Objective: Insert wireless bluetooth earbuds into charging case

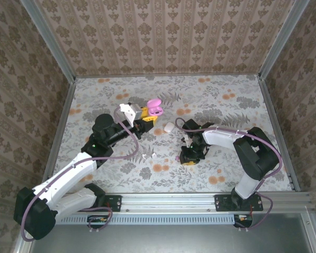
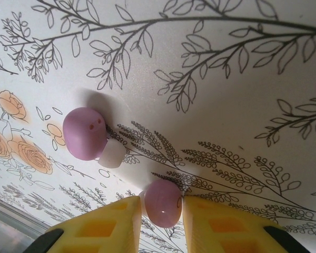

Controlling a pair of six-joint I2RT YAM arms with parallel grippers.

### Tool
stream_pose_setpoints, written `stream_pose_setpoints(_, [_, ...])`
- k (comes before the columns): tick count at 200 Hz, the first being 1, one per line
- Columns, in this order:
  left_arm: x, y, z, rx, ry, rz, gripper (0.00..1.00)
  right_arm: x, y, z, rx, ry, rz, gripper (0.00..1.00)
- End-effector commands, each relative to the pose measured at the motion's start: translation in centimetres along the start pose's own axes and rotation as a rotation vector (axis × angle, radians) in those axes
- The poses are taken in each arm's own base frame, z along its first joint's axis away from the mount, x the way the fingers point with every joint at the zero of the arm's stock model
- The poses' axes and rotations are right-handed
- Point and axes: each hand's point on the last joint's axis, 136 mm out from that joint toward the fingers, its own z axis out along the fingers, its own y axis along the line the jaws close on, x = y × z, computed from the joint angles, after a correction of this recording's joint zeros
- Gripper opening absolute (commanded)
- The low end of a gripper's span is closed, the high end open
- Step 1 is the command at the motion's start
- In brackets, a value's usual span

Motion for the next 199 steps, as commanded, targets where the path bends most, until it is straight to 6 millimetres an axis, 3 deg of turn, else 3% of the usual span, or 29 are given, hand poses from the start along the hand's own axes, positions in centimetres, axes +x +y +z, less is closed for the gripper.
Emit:
stream_pose_setpoints(1, [-2.5, -0.5, 0.0, 0.019, -0.058, 0.022, 0.3, -1.2, 1.5, 0.4, -0.059, -0.019, -0.011, 0.3])
stream_pose_setpoints(84, [-2.5, -0.6, 0.0, 0.02, -0.06, 0.022, 0.3, -1.8, 2.1, 0.7, -0.06, -0.014, -0.016, 0.3])
stream_pose_setpoints(132, [-2.3, -0.6, 0.1, 0.022, -0.056, 0.019, 0.3, -2.1, 2.4, 0.7, -0.061, -0.02, -0.016, 0.25])
stream_pose_setpoints(161, [-2.3, -0.6, 0.1, 0.02, -0.055, 0.019, 0.3, -2.4, 2.5, 0.0, -0.053, -0.046, -0.021, 0.23])
stream_pose_setpoints(199, [-1.7, -0.4, 0.3, 0.013, -0.037, 0.019, 0.3, -2.3, 2.1, -2.5, 0.001, -0.118, -0.033, 0.22])
